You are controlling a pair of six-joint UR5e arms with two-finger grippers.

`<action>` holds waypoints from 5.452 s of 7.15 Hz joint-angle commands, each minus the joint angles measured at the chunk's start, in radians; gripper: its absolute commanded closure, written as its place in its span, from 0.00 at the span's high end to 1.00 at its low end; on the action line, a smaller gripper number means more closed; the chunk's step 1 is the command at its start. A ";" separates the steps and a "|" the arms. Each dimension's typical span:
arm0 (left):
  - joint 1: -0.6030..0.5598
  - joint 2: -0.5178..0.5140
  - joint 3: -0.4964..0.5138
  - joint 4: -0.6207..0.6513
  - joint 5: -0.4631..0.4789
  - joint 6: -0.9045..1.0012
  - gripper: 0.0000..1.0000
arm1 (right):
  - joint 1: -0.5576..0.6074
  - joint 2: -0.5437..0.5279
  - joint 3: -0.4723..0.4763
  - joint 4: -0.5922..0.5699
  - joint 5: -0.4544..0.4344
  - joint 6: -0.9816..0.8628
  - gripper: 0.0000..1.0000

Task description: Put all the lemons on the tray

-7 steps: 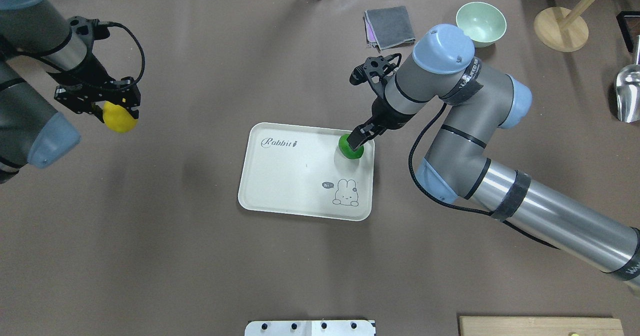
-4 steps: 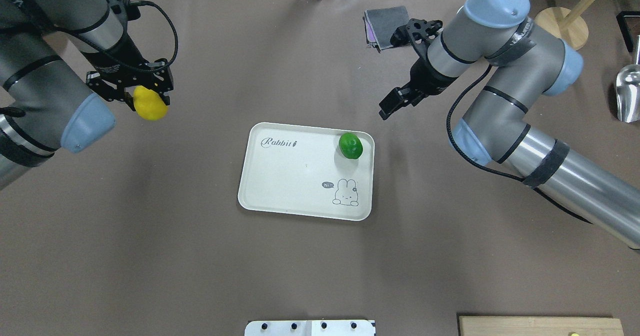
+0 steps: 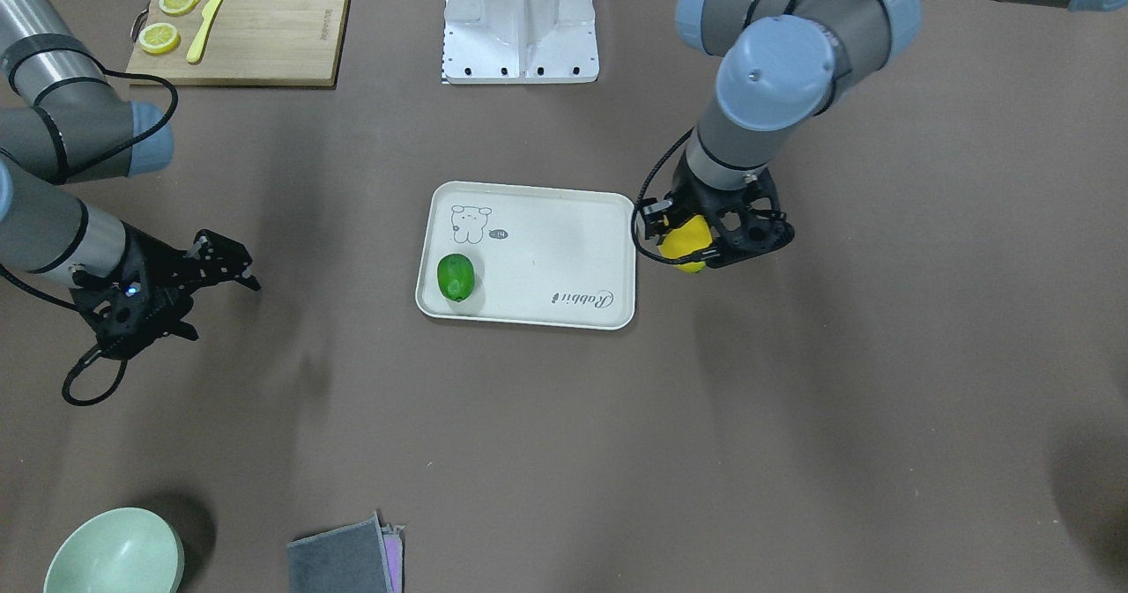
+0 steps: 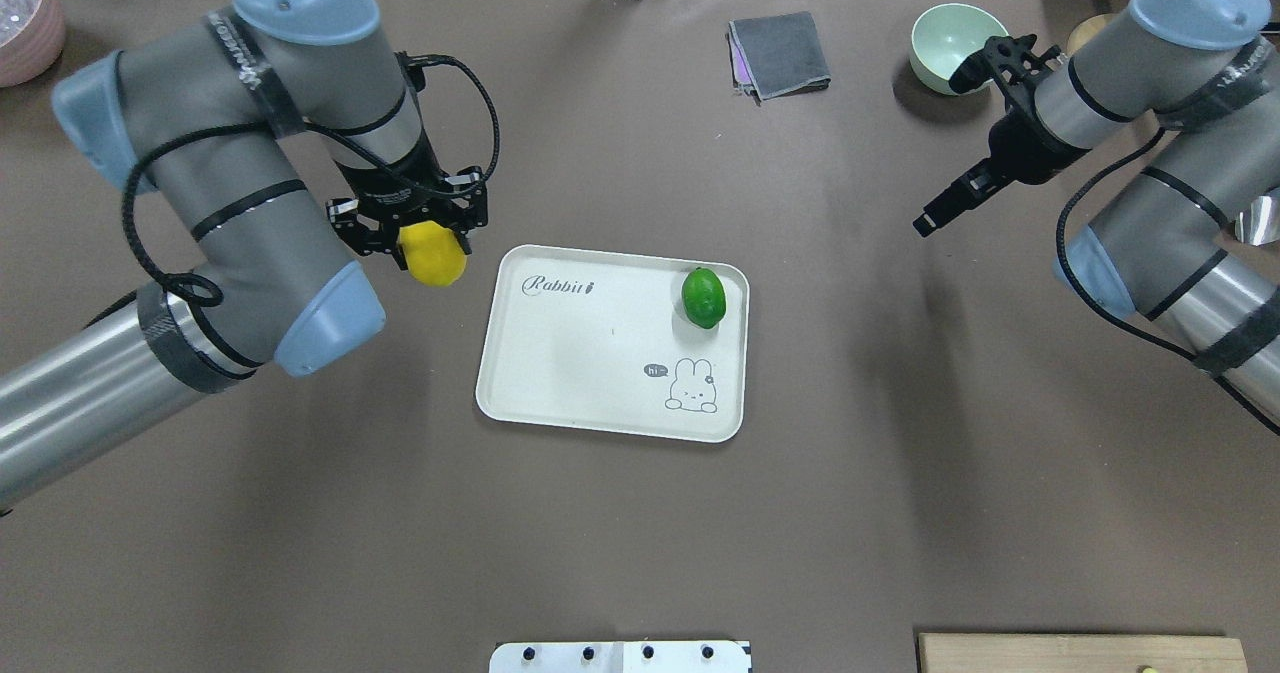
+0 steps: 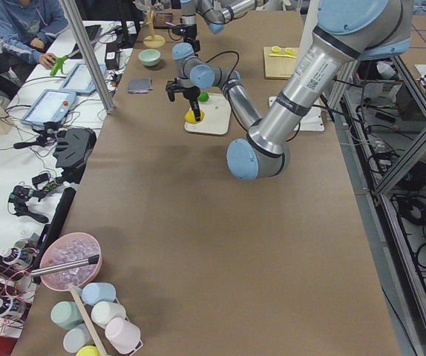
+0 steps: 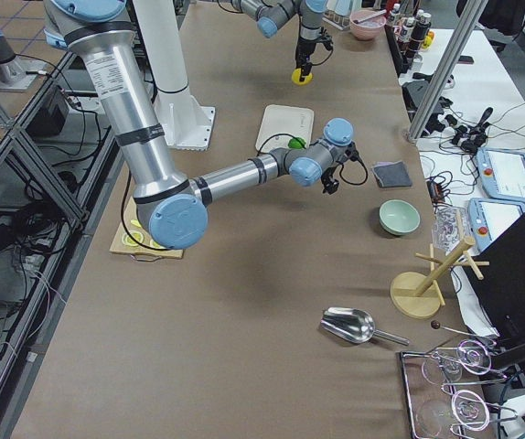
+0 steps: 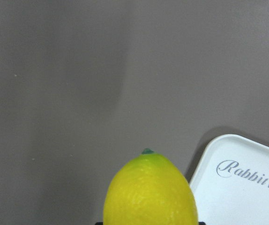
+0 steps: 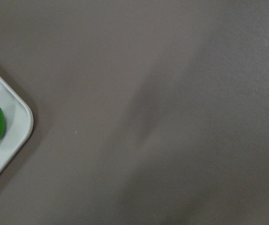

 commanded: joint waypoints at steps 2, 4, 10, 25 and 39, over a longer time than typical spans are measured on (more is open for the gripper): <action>0.112 -0.115 0.122 -0.069 0.091 -0.169 0.00 | 0.117 -0.192 0.004 0.159 0.063 -0.010 1.00; 0.135 -0.117 0.192 -0.166 0.129 -0.183 0.00 | 0.200 -0.200 0.033 -0.021 0.019 -0.010 1.00; 0.158 -0.096 0.256 -0.275 0.171 -0.182 0.97 | 0.441 -0.201 0.105 -0.573 -0.078 -0.156 1.00; -0.636 0.461 0.235 -0.127 -0.180 1.189 0.97 | 0.504 -0.249 0.113 -0.570 -0.082 -0.235 1.00; -0.860 0.760 -0.122 0.168 -0.153 1.384 0.98 | 0.504 -0.264 0.105 -0.564 -0.093 -0.235 1.00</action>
